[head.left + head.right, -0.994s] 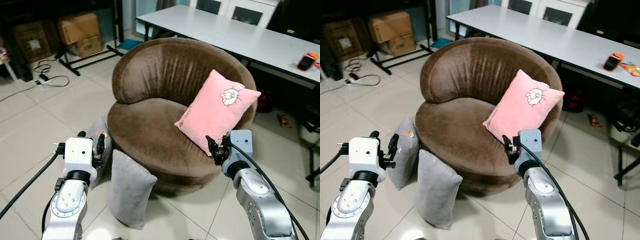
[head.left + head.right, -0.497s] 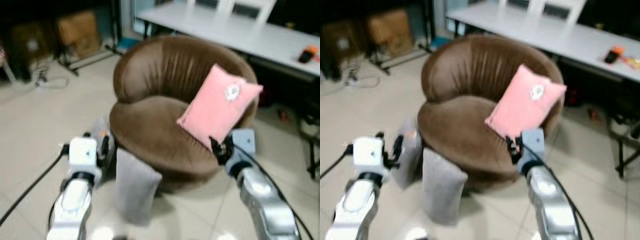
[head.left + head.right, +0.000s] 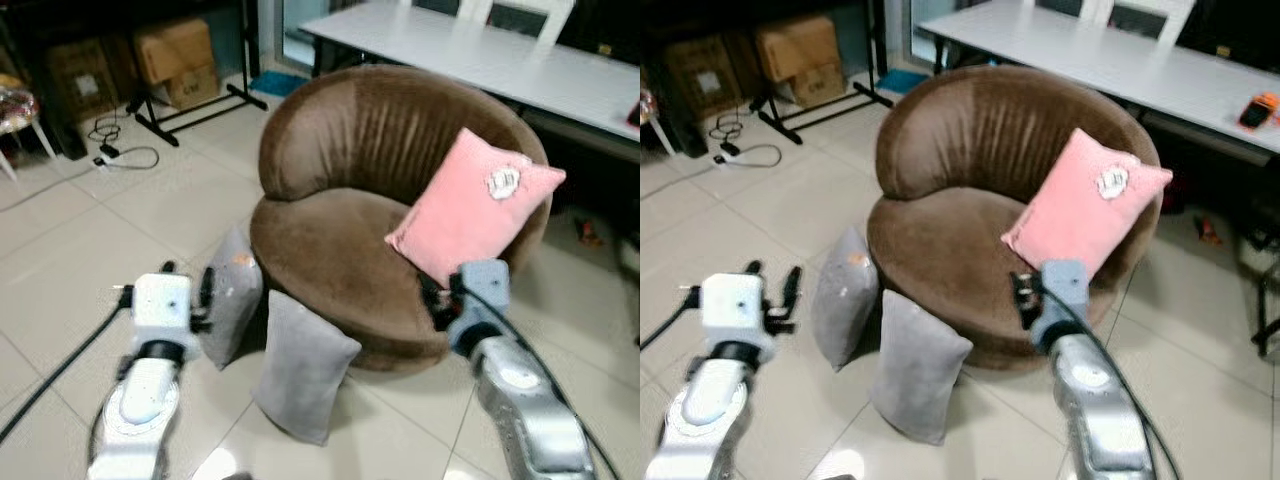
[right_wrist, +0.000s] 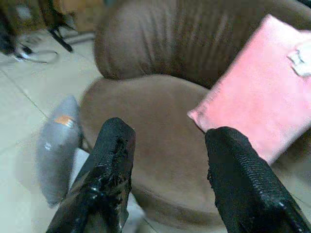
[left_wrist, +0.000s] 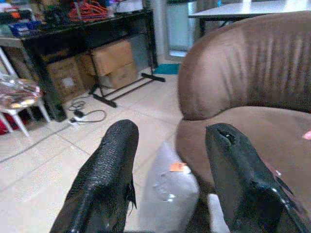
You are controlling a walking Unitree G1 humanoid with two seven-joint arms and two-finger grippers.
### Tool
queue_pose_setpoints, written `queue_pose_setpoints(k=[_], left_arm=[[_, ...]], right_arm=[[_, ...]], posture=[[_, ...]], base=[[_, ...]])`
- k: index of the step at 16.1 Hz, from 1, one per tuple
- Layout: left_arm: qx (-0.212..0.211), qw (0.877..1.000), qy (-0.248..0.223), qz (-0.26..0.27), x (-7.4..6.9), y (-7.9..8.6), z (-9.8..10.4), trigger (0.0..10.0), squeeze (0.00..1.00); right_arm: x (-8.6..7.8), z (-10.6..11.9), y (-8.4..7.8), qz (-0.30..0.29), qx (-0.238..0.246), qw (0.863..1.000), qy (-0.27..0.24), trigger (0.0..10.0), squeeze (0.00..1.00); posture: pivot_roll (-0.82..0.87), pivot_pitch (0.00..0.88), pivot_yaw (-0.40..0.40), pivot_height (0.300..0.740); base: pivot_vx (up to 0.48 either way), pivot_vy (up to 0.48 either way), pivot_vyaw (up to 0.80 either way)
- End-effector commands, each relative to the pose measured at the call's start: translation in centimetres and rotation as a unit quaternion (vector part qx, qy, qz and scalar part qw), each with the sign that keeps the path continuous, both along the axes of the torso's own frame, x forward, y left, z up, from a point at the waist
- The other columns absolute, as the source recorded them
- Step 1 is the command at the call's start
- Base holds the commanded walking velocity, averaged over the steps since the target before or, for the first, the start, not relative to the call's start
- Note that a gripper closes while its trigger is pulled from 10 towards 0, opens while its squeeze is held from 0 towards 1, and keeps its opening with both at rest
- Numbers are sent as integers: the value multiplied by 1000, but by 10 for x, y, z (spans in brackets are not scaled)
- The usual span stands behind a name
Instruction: Move the pillow to the sofa from floor
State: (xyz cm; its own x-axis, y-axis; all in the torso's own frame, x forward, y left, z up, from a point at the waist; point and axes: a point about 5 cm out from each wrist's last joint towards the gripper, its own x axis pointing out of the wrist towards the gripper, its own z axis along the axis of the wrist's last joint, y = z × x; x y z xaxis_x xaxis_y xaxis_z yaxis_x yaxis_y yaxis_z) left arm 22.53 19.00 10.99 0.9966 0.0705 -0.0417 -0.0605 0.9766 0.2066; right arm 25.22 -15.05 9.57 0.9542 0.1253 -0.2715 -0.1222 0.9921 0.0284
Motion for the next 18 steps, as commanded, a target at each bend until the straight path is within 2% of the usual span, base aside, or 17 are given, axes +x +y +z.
queue_pose_setpoints(k=[1, 5, 10, 13, 16, 18], left_arm=[[1, 1000, 5, -7, 0, -4, -1, 10000, 0], [3, 1000, -1, -15, 1, -5, 0, 10000, 0], [4, 1000, 2, -18, 1, -4, 0, 10000, 0], [3, 1000, 2, -18, 0, -4, 0, 10000, 0], [2, 1000, 2, -20, 0, -4, 0, 10000, 0], [2, 1000, 2, -22, 0, -4, 1, 10000, 0]], right_arm=[[2, 8, -6, -4, -6, 1000, -18, 10000, 0], [2, 10, -3, 7, -17, 1000, -24, 10000, 0], [2, 6, -6, -9, -15, 1000, -12, 10000, 0], [2, 8, -2, 11, -21, 1000, -18, 10000, 0], [1, 7, -1, 11, -21, 1000, -16, 10000, 0], [2, 6, -3, 1, -23, 1000, -14, 10000, 0]], posture=[[-41, 0, -60, 740], [-41, 0, -58, 740], [-41, 0, -58, 740], [-40, 0, -57, 740], [-39, 0, -56, 740], [-39, 0, -55, 740]], base=[[0, 0, 0], [138, 0, 655], [297, 0, 0], [299, 0, 0], [322, 0, 679], [326, 0, 0]])
